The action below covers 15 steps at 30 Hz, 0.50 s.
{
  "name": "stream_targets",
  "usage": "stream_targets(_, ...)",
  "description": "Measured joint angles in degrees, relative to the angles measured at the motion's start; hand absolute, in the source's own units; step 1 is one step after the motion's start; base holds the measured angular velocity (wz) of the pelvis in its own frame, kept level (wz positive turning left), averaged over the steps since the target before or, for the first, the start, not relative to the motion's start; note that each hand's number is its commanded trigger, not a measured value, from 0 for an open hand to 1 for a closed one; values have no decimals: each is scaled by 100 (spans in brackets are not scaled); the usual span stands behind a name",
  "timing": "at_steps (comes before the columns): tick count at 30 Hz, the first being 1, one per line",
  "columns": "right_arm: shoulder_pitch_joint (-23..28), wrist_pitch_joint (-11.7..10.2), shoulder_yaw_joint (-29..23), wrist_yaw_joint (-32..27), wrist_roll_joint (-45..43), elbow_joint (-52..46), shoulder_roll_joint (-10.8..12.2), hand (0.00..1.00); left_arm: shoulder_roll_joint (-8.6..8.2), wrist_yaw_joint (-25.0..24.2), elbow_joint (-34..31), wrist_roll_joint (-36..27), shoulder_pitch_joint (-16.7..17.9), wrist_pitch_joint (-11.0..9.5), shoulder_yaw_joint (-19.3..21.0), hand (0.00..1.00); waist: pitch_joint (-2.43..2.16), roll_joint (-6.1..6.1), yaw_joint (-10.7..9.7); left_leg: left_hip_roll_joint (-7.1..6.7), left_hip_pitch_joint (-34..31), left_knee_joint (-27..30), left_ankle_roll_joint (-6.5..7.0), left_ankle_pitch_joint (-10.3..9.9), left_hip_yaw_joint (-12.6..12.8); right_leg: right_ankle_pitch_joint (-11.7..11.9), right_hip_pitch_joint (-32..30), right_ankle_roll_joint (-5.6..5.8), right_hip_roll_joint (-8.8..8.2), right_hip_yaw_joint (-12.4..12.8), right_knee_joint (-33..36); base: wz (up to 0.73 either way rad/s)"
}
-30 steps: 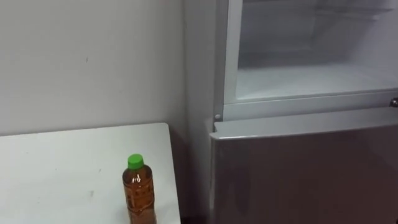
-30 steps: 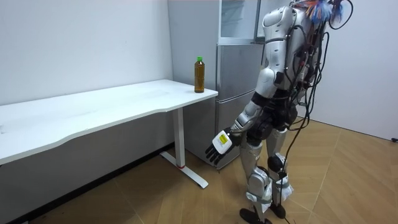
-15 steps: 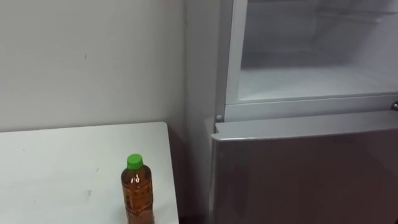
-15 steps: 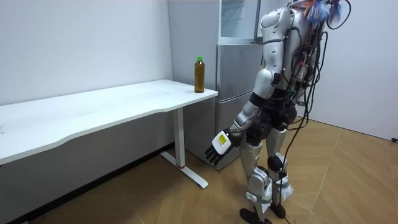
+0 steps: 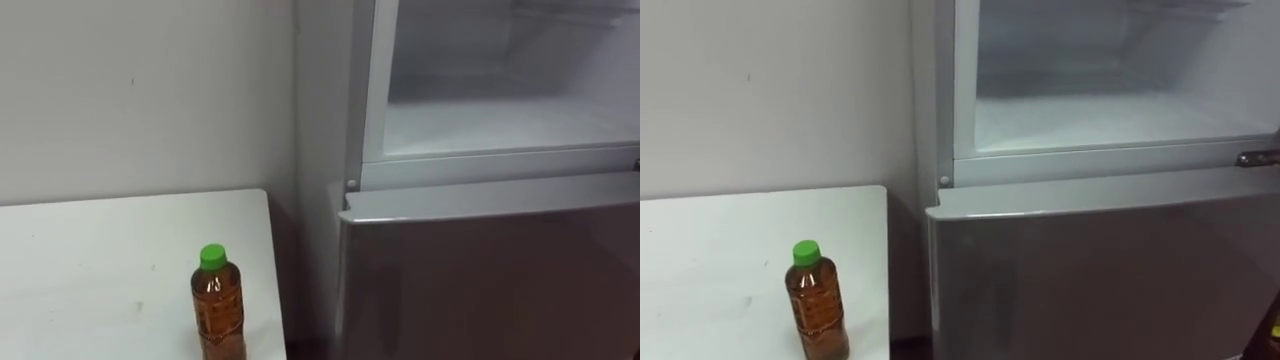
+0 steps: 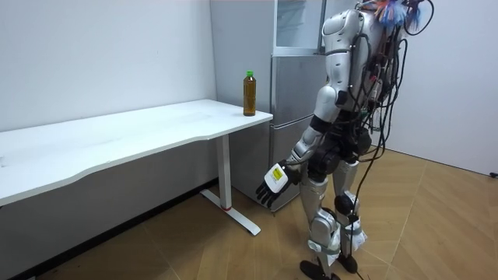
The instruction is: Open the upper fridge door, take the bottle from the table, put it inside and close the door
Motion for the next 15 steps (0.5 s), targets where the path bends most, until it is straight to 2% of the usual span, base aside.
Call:
stream_targets(2,-85,-179,-2,86,12,-278,6,0,1,0,24,57,-40,-107,1,0,-3,1,63,0,18,-4,0,0,-1,1,-3,-1,1,-2,0,0)
stream_targets(4,-103,-174,13,106,18,-492,14,0,4,-3,44,57,-72,-126,-9,0,-2,5,120,0,14,-8,1,-1,-5,1,-7,-1,-1,-14,1,0)
stream_targets(7,-12,-134,81,156,27,-1356,0,0,52,-89,81,60,-69,-132,-52,0,20,25,125,0,-16,4,1,-1,-27,3,-6,-4,3,-20,1,0)
stream_targets(11,71,-125,431,273,45,-2538,-51,0,70,-119,81,171,-36,-113,-66,0,21,42,159,1,-29,15,1,-1,-58,6,-15,-8,9,-17,11,0)
stream_targets(15,66,-125,706,544,44,-3147,-56,0,74,-119,107,407,-40,-66,-65,0,17,36,280,-5,-19,38,1,-2,-120,9,19,-11,10,-21,8,4)
